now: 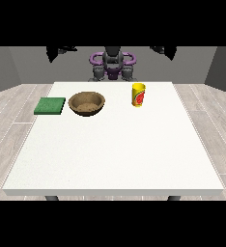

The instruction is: Pick the cup and pour the ball into the bowl, then pick the bowl and place it on the pad

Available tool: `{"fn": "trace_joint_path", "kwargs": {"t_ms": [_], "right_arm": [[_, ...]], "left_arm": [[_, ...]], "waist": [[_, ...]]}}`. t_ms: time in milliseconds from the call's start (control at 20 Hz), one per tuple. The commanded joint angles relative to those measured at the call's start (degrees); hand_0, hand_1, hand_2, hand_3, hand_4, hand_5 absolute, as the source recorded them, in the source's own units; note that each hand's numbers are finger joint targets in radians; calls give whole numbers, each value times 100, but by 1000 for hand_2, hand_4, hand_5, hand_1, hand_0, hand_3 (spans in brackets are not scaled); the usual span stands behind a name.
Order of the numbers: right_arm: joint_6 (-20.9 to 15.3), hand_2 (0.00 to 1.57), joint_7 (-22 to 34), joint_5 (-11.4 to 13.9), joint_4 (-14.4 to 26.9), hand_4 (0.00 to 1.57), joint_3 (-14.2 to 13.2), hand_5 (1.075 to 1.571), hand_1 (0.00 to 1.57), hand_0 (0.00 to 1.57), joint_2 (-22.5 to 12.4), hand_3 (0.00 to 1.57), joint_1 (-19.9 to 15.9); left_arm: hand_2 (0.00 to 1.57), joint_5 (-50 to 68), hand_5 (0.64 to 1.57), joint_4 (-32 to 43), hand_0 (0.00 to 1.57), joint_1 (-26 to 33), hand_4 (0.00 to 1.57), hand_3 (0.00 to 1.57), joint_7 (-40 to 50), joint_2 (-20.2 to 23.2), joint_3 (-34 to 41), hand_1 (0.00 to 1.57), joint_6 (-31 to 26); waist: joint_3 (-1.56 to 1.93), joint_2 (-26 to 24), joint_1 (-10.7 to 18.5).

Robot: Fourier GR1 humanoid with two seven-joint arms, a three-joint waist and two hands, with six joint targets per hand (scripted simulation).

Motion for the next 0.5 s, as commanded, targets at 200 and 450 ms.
{"fn": "trace_joint_path", "kwargs": {"t_ms": [200,450], "right_arm": [[303,0,-345,-106,372,0,-152,1571,0,0,-124,0,-293],[151,0,-869,292,461,0,73,1571,0,0,170,0,-266]], "left_arm": [[0,-621,1525,1121,0,136,0,0,-1794,-526,-265,0,25],[0,-900,1519,2270,0,-308,0,0,-2673,-612,-174,0,297]], "waist": [[-1,606,-110],[-1,772,-294]]}}
